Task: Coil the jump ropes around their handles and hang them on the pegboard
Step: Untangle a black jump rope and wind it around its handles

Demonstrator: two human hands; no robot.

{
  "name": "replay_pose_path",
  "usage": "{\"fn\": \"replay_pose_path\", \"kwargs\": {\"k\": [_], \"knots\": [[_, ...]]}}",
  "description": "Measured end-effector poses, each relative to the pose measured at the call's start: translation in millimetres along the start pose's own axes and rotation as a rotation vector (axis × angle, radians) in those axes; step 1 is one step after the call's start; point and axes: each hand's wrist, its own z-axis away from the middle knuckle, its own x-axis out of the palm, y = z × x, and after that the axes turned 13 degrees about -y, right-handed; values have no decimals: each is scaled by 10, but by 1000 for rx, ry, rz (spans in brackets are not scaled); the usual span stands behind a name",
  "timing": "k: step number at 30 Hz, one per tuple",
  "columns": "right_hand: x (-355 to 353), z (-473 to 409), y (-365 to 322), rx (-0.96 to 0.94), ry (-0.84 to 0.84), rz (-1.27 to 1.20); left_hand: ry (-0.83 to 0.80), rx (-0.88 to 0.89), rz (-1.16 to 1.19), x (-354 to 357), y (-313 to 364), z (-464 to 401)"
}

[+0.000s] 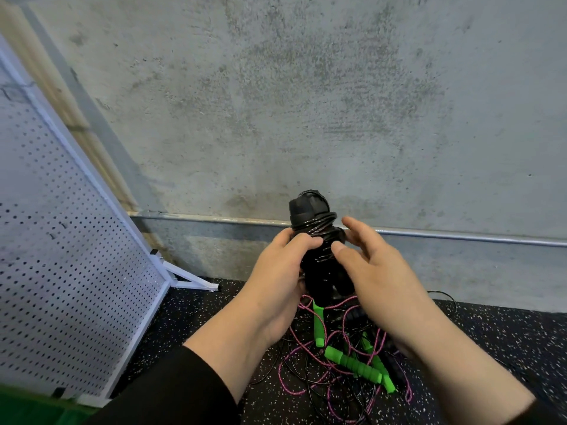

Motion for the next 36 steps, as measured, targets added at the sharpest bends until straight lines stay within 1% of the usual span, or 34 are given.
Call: {"fn": "replay_pose_path", "kwargs": {"k": [3, 5, 7, 11, 13, 15, 18, 24, 29, 33, 36], "knots": [[47, -12, 16, 3, 6, -100, -83, -62, -18, -26, 4, -1], [67, -21, 26, 35, 13, -203, -96, -79, -55, -56, 27, -1], [105, -39, 43, 81, 5, -259, -58, -69, -100, -140, 21, -8], [260, -140, 133, 168, -2, -206, 80, -74, -114, -421, -30, -10], [355, -210, 214, 219, -27, -227, 90, -105, -143, -575, -38, -3], [484, -274, 313, 268, -58, -273, 86, -138, -228, -722, -42, -7], [744, -334, 499, 323, -85, -400, 65, -191, -327, -961, -78, -8], [1296, -417, 981, 459, -171, -435, 98, -411, -492, -1571, -361, -33], [1605, -419, 1614, 562, -203, -499, -8, -646, -511, -1989, -742, -35], [1840, -295, 2192, 676, -234, -512, -57, -815, -578, -2145, -1167, -34], [1981, -181, 2564, 773, -250, -524, -21, -893, -561, -2178, -1595, 19]]}}
